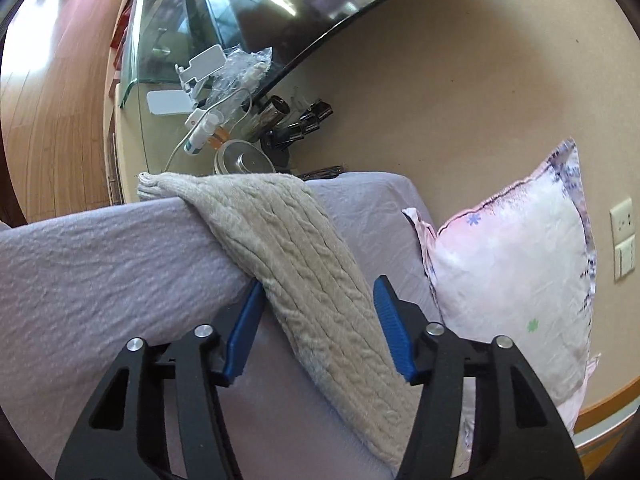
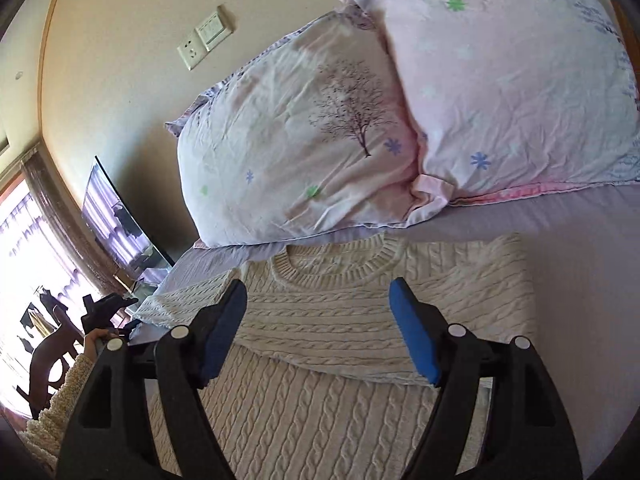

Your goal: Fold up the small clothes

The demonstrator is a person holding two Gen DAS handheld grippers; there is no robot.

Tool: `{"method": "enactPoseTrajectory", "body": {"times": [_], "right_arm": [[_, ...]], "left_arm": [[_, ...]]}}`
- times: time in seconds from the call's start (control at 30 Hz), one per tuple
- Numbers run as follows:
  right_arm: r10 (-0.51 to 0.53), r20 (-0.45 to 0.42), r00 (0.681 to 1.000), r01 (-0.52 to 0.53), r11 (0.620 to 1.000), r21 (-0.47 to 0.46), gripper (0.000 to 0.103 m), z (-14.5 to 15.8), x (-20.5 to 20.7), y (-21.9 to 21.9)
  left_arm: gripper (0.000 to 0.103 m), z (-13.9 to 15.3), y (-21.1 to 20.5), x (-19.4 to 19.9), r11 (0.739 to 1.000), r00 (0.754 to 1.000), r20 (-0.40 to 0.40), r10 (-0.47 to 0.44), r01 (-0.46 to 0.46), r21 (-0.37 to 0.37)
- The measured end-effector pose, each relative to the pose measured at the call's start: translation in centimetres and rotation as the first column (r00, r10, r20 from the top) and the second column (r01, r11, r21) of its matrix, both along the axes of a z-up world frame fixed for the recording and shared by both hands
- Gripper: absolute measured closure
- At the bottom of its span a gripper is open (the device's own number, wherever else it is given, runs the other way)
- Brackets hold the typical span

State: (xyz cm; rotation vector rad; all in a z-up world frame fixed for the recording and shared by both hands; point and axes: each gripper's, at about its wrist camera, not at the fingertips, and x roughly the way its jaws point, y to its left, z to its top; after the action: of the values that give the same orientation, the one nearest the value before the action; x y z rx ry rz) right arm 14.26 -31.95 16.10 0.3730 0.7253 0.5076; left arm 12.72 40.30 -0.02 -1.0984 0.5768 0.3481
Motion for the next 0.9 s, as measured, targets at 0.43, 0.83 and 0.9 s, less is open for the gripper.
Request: {"method": "enactPoseTrajectory", "body": {"times": [0.43,0.83,0.9], "right_arm": [[-0.085,0.034,0.996,0.084,0.996,0.029,0.025,0.1,-0.6,-3.9],[-0.149,-0.270,0.951,0.158,0.987,0.012,0.053,-6.1,4.9,-5.0],[-0.148,-0.325,0.934,0.167,0.985,0.032,0.061,-7.4,6.2,-4.8]], "left_arm": [[0.095,13.5,-29.1,5.4,0.594,0.629,0.126,-0.767,0.622,0.511],[0.028,9.4,-37.2,0.1,0.324,0.455,-0.085,-0.886,0.741,0.588],[0.027,9.5,-33.9,-1.1,0.372,0.521,-0.105,-0.847,0.723,0.582]]}}
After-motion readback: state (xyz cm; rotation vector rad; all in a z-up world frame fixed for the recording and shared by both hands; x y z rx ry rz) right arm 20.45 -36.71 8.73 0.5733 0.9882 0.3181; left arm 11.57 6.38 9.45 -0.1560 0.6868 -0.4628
